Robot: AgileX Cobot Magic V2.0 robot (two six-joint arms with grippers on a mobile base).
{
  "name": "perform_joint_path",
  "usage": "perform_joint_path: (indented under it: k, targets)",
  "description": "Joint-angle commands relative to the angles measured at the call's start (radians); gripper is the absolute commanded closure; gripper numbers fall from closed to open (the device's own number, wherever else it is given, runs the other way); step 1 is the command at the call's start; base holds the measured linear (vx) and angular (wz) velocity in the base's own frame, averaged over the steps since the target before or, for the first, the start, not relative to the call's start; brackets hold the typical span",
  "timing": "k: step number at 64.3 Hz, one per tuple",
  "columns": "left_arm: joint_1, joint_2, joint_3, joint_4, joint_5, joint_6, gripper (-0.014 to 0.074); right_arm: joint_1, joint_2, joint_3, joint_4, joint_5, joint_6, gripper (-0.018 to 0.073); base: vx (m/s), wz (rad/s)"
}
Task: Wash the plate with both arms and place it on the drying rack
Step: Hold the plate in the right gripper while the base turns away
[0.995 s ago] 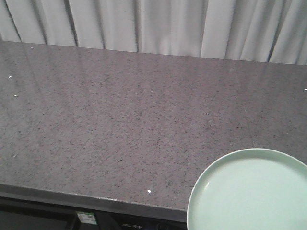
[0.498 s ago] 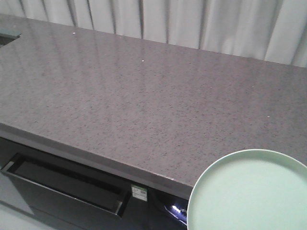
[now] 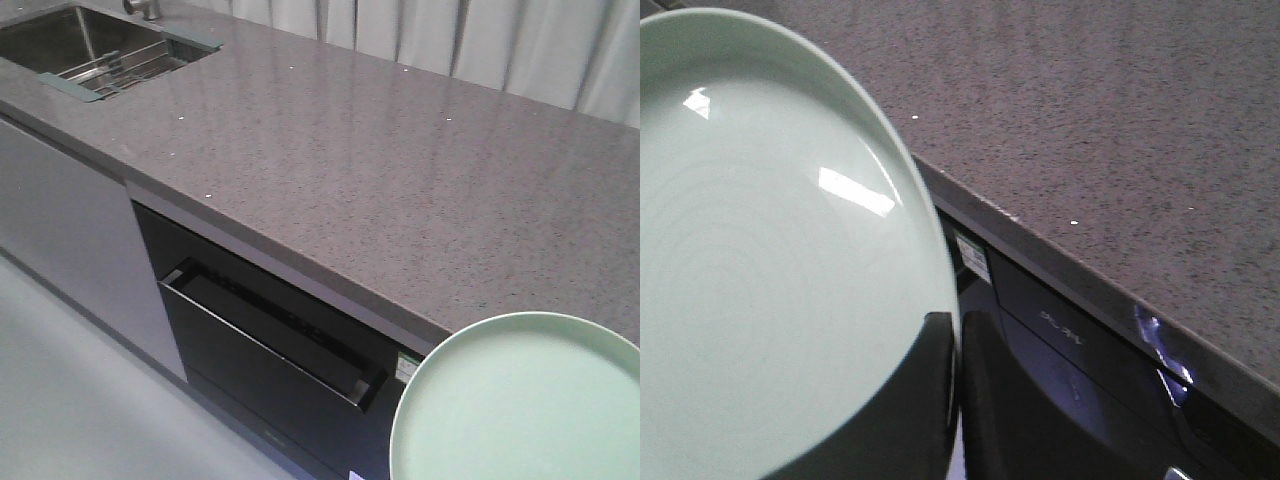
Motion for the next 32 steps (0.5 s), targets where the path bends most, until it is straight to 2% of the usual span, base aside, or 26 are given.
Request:
perform_joint_path:
  k: [1, 32]
  targets:
    - [0.000, -0.015, -0.025, -0.002, -0.070, -0.009, 0.0603, -0.007, 0.014, -0.024, 0.015, -0.066, -0.002, 0.0561, -0.10, 0.46]
    - [0.000, -0.015, -0.025, -0.002, -0.070, -0.009, 0.0603, -0.007, 0.014, -0.024, 0.016, -0.067, -0.002, 0.0561, -0.06, 0.39]
